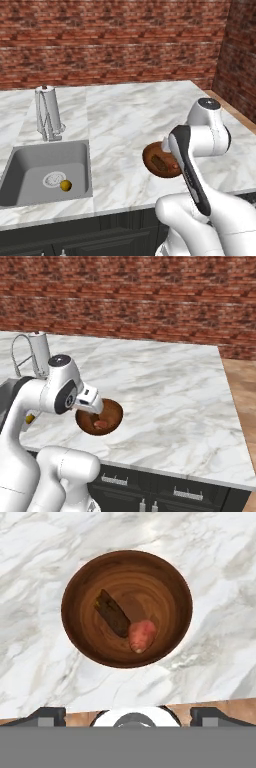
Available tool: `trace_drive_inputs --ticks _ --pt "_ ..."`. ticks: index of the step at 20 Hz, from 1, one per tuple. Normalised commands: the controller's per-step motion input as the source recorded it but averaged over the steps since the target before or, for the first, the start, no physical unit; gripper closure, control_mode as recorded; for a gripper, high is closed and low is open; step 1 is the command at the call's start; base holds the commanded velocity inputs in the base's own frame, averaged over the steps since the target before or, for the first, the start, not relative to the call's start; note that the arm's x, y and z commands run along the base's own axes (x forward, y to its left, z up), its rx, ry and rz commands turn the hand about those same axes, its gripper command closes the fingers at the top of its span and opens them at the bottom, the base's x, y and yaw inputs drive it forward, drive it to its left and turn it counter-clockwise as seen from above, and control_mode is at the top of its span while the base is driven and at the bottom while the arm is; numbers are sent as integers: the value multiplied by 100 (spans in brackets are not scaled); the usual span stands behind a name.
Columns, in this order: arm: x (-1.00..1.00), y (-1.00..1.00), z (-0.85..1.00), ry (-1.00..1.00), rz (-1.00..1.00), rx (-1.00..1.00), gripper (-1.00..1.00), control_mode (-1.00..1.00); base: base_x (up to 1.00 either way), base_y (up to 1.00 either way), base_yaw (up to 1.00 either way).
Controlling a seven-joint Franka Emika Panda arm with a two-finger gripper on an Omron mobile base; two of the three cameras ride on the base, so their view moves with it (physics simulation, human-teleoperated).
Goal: Pick the sweet potatos from the cabinet and place them in one bowl. Pick the lemon from the sink and place it in the other bowl.
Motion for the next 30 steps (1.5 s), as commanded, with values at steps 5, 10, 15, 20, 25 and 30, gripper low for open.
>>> trace_drive_inputs --ticks 5,10,15,20,25,30 --pt "-66 0 28 1 0 0 -100 -100 0 0 0" --pt "-56 0 13 0 0 -1 -100 -100 0 0 0" --pt "-52 0 0 0 0 -4 -100 -100 0 0 0" --pt "-21 1 1 0 0 -8 -100 -100 0 0 0" --pt "-4 0 13 1 0 -1 -100 -100 0 0 0" --pt "-5 0 18 0 1 0 -100 -100 0 0 0"
